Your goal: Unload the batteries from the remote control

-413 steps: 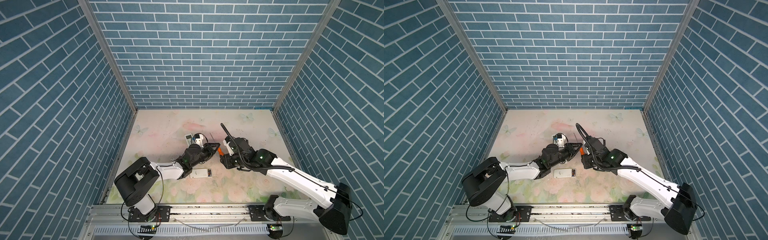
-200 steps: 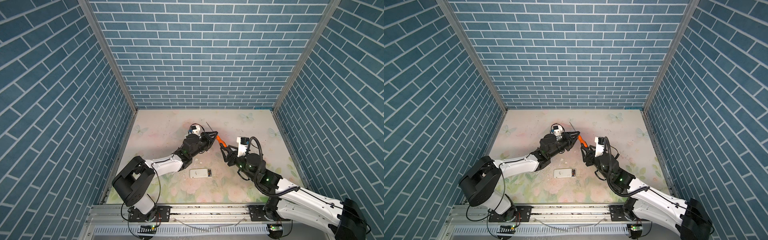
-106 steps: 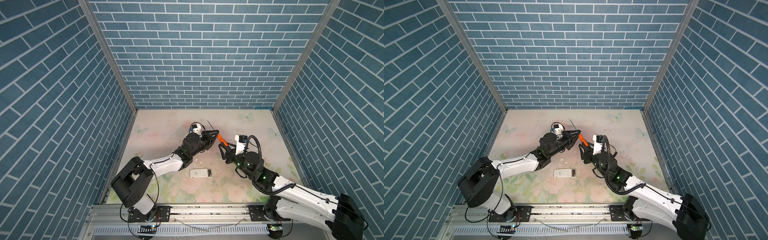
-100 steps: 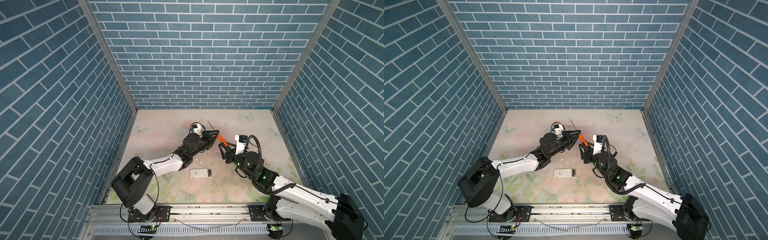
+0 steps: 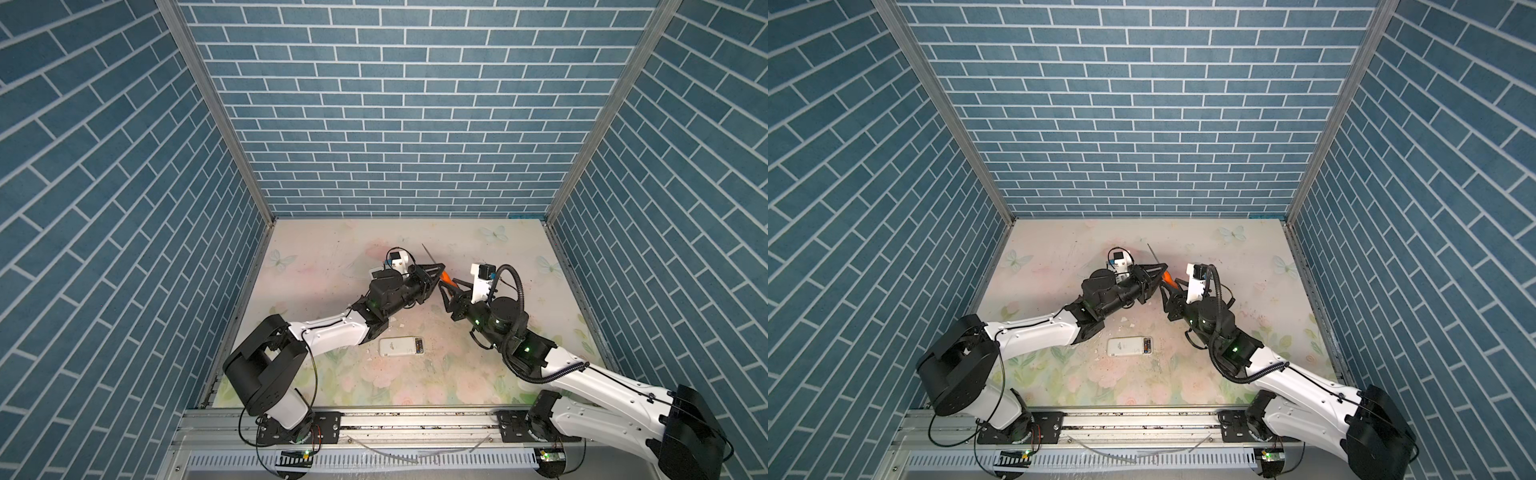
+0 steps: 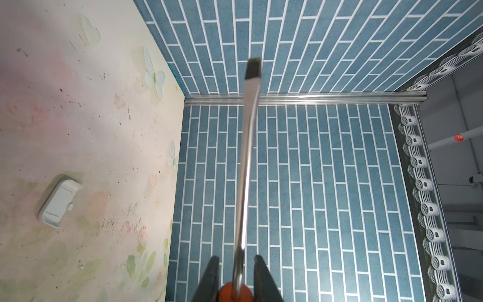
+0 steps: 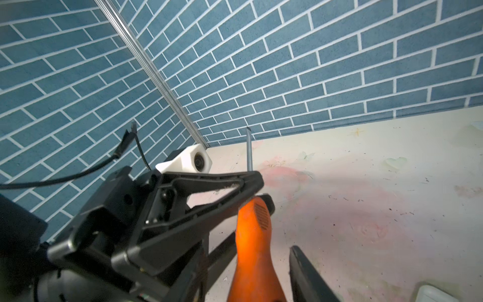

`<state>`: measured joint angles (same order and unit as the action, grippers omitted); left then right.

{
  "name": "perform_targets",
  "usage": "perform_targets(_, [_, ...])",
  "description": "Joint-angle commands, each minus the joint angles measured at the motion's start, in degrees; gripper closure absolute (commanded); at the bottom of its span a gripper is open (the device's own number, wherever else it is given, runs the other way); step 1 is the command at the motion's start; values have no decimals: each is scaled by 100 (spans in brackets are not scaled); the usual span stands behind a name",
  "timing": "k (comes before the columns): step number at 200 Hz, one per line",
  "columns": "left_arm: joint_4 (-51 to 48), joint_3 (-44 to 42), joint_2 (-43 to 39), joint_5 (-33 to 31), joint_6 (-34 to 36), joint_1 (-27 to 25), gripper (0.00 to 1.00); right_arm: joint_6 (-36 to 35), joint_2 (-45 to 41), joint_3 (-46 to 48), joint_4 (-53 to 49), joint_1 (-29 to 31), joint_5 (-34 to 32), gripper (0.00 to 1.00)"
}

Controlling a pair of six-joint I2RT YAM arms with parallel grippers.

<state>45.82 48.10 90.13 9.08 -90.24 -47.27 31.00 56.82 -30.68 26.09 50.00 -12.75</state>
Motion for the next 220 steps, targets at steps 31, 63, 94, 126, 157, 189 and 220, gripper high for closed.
perform_targets(31, [365,104,140,68,-169,-167,100,-174,110,-351,256,-145,159,53])
perform_targets(63, [379,121,141,34,-179,-200,100,-152,128,-374,223,-170,179,54])
perform_targets(94, [463,115,93,-56,-183,-170,100,-88,96,-317,171,-178,160,56])
perform_targets(126, [424,269,100,-12,-135,-168,100,-42,93,-274,160,-179,124,57])
perform_targets(157, [411,236,58,-62,-95,-151,100,-33,60,-256,168,-175,137,58])
perform_targets(189, [419,208,38,-82,-92,-117,100,-6,-28,-163,205,-174,109,58])
perform_targets(220, [454,209,31,-89,-99,-59,100,35,-80,-104,221,-173,92,57])
